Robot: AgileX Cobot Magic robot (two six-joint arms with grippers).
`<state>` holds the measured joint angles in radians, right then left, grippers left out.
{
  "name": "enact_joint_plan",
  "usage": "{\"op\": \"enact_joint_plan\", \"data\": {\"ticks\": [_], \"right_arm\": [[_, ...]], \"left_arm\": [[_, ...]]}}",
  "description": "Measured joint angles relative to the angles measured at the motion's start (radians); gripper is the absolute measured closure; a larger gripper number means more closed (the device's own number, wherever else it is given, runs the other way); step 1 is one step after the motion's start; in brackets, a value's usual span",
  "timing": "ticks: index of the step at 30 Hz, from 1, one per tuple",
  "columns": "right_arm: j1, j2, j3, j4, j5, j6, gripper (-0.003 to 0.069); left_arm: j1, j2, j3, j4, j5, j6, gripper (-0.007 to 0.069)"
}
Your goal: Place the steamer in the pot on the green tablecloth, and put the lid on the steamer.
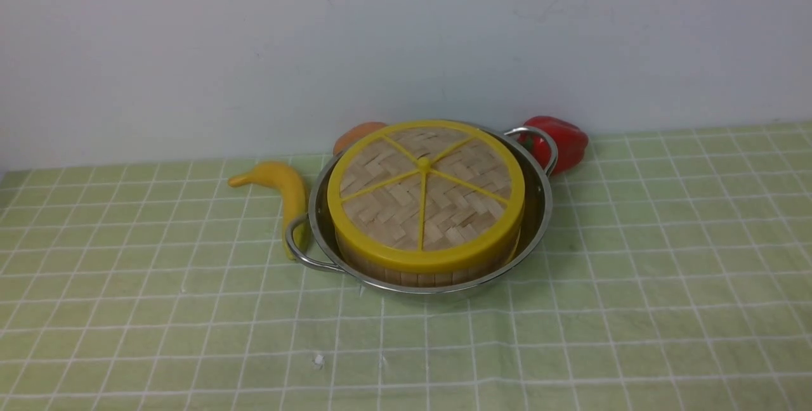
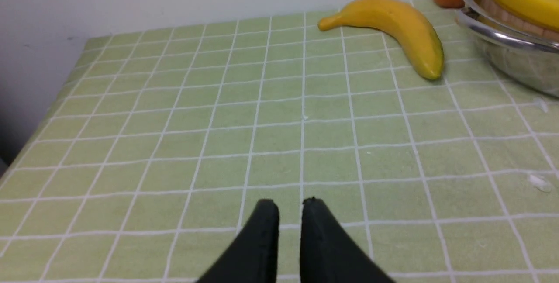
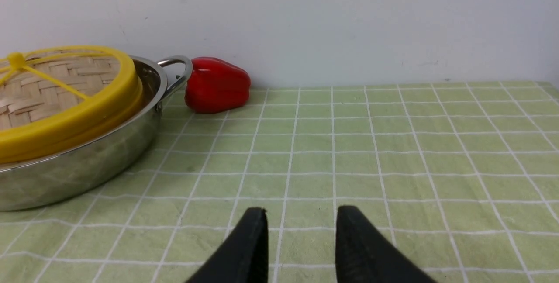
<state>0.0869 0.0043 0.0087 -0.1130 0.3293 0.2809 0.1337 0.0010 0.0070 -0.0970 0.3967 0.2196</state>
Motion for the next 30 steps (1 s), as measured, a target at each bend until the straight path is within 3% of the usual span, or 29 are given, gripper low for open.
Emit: {"op": "enact_joint_plan", "data": {"ticks": [30], "right_arm": [[0.0,0.0,0.0,0.0,0.0,0.0,0.0419]], "left_arm": [[0.0,0.0,0.0,0.0,-0.005,0.001,0.05]]}}
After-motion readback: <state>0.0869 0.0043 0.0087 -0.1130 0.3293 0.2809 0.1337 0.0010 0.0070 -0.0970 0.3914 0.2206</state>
